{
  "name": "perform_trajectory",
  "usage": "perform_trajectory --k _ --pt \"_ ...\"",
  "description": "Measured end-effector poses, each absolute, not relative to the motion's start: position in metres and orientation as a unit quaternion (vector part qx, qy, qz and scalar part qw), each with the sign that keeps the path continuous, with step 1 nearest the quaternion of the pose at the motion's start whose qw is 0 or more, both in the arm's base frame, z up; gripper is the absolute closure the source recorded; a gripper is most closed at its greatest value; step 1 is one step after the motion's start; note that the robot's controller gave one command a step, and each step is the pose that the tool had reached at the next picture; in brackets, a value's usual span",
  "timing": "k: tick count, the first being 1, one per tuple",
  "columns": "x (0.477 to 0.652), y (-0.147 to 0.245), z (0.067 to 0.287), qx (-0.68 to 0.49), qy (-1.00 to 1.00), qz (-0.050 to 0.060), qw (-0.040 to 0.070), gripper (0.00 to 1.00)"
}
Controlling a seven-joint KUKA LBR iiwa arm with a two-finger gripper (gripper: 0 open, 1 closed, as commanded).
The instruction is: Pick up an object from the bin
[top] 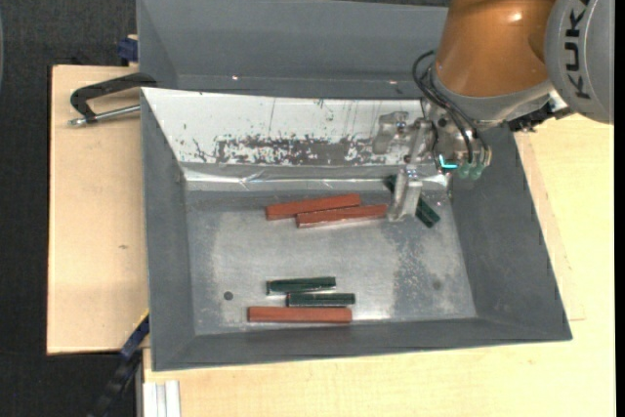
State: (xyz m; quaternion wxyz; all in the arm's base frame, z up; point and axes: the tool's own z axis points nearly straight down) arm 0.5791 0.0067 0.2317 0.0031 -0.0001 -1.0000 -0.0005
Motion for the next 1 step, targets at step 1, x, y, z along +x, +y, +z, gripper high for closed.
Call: perform_trajectory --k 1 --pt "0.5806 0.0067 0.2364 0.000 -1.000 -0.001 -0.001 0.00"
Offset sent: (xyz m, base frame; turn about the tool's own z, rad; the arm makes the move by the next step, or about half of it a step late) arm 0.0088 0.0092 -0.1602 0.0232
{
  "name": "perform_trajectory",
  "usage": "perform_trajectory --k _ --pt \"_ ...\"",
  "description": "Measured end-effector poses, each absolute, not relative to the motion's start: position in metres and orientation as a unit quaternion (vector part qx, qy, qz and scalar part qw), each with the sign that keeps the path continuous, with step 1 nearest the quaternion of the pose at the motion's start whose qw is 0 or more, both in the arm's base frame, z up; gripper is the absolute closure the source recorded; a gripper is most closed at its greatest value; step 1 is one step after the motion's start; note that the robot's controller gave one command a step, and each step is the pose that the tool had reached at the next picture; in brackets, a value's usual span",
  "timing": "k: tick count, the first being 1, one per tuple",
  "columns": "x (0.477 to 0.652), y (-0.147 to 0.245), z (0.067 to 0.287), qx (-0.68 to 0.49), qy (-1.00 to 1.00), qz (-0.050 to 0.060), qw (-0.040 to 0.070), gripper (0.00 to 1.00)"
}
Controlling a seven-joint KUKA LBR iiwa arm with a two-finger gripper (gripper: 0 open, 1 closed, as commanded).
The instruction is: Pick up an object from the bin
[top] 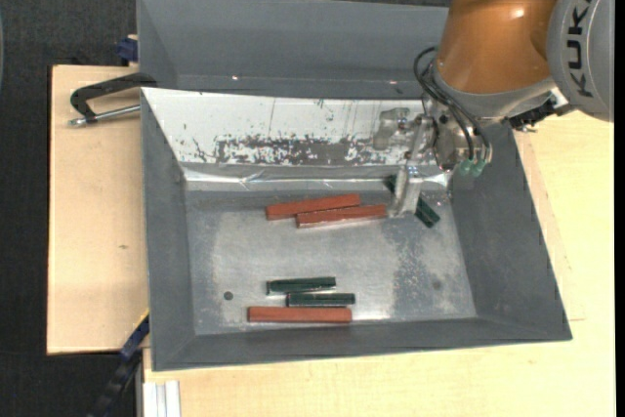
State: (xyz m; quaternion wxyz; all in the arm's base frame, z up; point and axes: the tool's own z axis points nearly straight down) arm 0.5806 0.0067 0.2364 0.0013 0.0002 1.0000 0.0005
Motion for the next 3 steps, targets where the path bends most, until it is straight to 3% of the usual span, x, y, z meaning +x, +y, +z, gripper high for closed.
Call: perform_trajectory --k 1,2,3 --pt "0.585 0.010 0.182 0.004 1.000 0.001 0.004 0.00" --pt "0.590 0.007 0.113 0.001 1.000 0.001 0.003 0.00" --pt "0.586 0.028 0.082 0.023 1.000 0.000 -0.001 0.00"
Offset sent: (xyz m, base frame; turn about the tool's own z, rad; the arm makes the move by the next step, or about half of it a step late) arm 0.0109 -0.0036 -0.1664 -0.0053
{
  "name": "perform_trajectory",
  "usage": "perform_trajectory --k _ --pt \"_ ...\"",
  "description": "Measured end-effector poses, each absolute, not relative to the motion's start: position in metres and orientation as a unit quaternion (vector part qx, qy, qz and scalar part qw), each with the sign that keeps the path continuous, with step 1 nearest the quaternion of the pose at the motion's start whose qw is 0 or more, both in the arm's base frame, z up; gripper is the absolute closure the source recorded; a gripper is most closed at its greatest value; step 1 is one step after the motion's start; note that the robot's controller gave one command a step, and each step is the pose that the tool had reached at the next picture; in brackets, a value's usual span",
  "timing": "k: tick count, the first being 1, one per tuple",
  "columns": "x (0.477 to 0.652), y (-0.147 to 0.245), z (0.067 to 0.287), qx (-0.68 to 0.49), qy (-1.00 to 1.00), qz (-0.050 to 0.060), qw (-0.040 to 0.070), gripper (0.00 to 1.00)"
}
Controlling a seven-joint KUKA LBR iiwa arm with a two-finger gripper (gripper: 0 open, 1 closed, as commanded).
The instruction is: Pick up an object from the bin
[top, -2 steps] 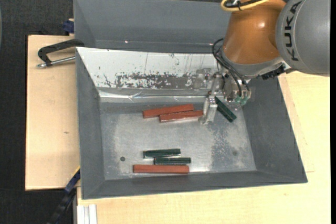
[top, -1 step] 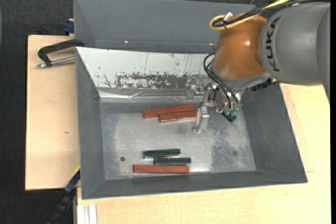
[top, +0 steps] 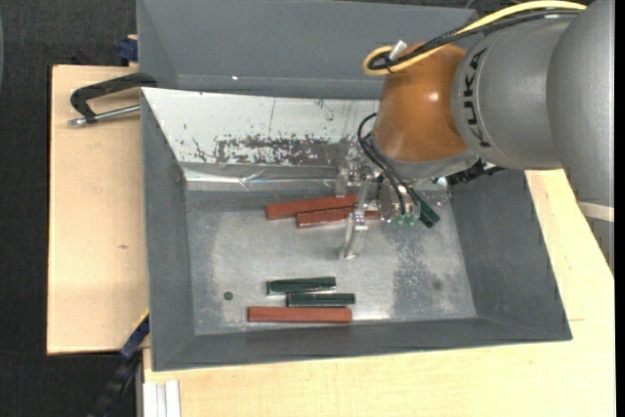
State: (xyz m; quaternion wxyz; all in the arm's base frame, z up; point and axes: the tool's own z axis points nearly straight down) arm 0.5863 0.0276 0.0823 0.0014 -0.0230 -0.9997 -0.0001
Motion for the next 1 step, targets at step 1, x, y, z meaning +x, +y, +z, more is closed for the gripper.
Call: perform_trajectory --k 1 --pt "0.5831 -0.0412 0.0711 0.011 -1.000 0.000 -0.001 1.00"
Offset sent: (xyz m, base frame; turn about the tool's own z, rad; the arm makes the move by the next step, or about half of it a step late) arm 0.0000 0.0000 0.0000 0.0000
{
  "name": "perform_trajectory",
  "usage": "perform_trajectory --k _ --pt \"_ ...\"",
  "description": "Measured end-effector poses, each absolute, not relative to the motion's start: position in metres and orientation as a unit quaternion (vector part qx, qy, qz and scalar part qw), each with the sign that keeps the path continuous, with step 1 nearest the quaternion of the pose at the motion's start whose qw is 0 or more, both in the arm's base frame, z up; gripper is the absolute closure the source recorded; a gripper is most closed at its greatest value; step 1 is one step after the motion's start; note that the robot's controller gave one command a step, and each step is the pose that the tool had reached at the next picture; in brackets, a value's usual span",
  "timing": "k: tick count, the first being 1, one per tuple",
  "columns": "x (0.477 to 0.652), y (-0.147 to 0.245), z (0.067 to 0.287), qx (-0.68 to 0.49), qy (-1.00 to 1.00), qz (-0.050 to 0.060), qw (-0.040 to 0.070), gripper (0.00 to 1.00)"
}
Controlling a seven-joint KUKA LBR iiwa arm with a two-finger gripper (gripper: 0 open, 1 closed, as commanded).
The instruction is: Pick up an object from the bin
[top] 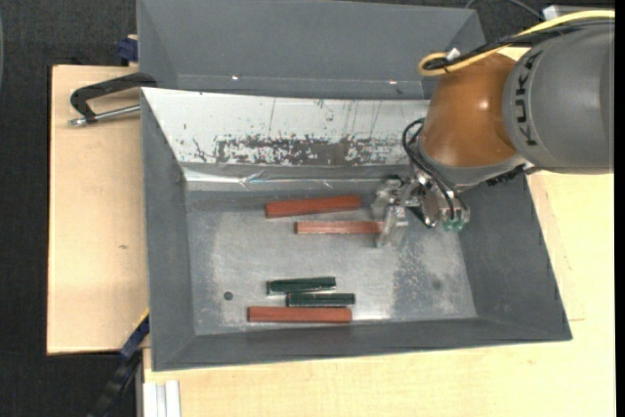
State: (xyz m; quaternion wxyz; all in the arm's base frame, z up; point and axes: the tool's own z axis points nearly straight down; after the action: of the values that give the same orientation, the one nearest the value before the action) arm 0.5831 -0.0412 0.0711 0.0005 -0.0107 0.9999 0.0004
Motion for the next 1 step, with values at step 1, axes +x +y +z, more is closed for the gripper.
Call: perform_trajectory --k 1 --pt "0.5831 -0.0412 0.0711 -0.011 1.000 0.000 0.000 1.00"
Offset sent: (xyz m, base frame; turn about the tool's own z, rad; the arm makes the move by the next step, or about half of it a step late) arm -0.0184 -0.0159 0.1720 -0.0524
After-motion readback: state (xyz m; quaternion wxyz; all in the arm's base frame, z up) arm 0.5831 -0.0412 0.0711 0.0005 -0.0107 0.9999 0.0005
